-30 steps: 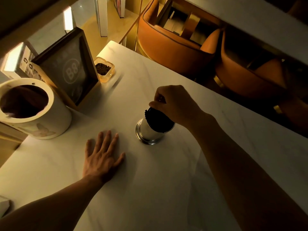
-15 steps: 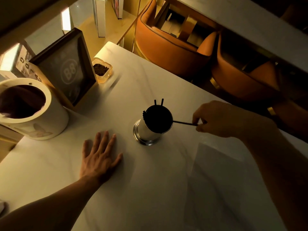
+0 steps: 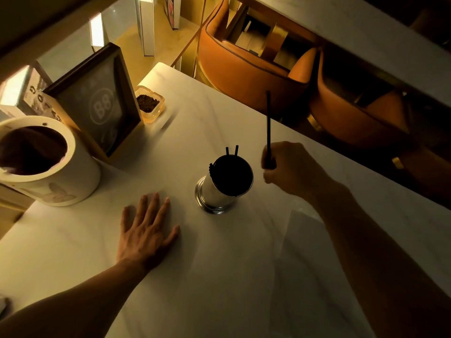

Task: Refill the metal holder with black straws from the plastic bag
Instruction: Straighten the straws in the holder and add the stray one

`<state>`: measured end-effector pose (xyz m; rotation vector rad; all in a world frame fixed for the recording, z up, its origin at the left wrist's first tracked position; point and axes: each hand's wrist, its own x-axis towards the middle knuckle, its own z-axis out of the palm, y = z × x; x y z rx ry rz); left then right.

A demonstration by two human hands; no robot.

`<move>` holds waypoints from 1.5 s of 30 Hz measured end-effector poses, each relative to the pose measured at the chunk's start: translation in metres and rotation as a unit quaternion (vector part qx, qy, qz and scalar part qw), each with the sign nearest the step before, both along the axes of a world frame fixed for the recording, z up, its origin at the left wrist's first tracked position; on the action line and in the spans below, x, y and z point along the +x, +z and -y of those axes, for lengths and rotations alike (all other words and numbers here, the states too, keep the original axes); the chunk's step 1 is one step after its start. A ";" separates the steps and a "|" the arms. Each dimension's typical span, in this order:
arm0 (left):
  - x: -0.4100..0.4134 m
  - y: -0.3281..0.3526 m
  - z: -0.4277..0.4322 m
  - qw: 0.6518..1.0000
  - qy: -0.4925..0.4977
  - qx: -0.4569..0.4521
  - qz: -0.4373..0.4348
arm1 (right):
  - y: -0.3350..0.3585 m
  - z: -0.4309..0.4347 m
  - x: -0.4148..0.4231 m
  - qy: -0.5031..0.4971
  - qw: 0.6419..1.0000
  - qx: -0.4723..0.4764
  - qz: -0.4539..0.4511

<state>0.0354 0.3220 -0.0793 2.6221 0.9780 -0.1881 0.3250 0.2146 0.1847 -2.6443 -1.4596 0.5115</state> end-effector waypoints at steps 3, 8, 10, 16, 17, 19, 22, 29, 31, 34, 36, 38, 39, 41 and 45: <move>0.001 0.001 -0.001 1.000 0.000 -0.002 0.001 | -0.028 -0.011 -0.011 -0.027 0.997 0.070 -0.026; 0.000 0.001 -0.001 1.000 0.001 0.000 -0.001 | -0.052 -0.020 -0.018 -0.098 0.984 0.127 -0.078; 0.000 0.002 -0.001 1.000 0.002 0.004 -0.001 | -0.052 -0.022 -0.017 -0.103 0.981 0.144 -0.081; 0.001 0.003 0.000 1.000 0.004 -0.001 -0.001 | -0.046 -0.026 -0.009 -0.088 0.980 0.157 -0.085; 0.001 0.003 0.000 1.000 0.004 -0.002 0.000 | -0.047 -0.027 -0.008 -0.089 0.981 0.151 -0.088; 0.001 0.003 0.000 1.000 0.003 -0.003 0.003 | -0.048 -0.027 -0.006 -0.091 0.981 0.139 -0.098; 0.001 0.003 0.000 1.000 0.002 -0.004 0.002 | -0.047 -0.027 -0.005 -0.082 0.983 0.130 -0.101; 0.001 0.004 0.000 1.000 0.002 -0.006 0.005 | -0.032 -0.041 -0.002 -0.078 0.978 0.191 -0.044; 0.000 0.004 0.000 1.000 0.003 -0.004 0.008 | -0.032 -0.049 -0.005 -0.040 0.978 0.203 0.000; 0.001 0.004 0.000 1.000 0.004 -0.001 0.006 | -0.043 -0.059 -0.009 0.029 0.987 0.157 0.031; 0.001 0.003 0.000 1.000 0.004 -0.001 0.004 | -0.052 -0.064 -0.012 0.047 0.990 0.124 0.052; 0.001 0.002 -0.001 1.000 0.004 -0.002 0.000 | -0.057 -0.067 -0.015 0.052 0.989 0.117 0.069; 0.001 0.001 -0.001 1.000 0.005 -0.003 0.001 | -0.057 -0.068 -0.016 0.054 0.989 0.117 0.073; 0.001 0.001 0.000 1.000 0.007 -0.002 0.010 | -0.050 -0.067 -0.018 0.051 0.988 0.126 0.066; 0.000 0.000 0.001 1.000 0.004 -0.001 0.007 | -0.010 -0.058 -0.017 0.015 0.988 0.149 0.032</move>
